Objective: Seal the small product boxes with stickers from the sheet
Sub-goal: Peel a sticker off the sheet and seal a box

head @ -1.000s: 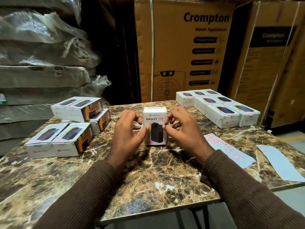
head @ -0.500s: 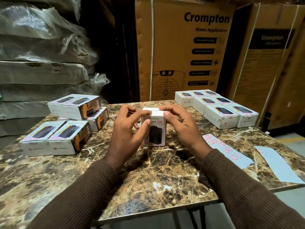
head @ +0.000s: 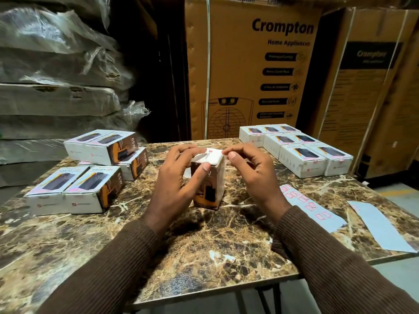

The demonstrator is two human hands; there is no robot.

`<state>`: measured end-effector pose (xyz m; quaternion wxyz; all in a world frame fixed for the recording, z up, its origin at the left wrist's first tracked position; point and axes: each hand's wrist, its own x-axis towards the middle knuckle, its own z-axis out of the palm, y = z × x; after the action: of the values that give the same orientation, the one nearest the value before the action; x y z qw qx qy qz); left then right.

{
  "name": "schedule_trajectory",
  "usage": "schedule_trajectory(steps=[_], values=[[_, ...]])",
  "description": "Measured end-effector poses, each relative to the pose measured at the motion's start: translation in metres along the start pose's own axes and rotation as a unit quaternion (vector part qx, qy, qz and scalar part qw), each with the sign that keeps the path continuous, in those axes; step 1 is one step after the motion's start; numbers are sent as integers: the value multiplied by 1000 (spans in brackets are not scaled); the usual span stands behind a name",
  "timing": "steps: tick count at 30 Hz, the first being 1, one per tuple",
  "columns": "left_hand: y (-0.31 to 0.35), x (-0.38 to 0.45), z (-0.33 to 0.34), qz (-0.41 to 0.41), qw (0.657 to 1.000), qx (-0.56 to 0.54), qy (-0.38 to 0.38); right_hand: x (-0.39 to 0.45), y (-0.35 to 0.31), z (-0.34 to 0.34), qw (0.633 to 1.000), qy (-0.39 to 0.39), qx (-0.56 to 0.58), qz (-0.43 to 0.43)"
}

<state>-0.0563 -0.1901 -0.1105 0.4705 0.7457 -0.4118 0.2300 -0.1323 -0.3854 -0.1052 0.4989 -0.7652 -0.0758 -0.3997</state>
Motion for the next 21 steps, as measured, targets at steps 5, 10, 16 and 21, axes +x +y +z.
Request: schedule_trajectory(steps=[5, 10, 16, 21], values=[[3, -2, 2, 40, 997, 57, -12, 5, 10, 2, 999, -31, 5, 45], [7, -3, 4, 67, 993, 94, 2, 3, 11, 4, 998, -48, -18, 33], [-3, -1, 4, 67, 993, 89, 24, 1, 8, 1, 996, -20, -88, -15], [-10, 1, 3, 44, 994, 92, 37, 0, 5, 1, 984, -4, -164, -68]])
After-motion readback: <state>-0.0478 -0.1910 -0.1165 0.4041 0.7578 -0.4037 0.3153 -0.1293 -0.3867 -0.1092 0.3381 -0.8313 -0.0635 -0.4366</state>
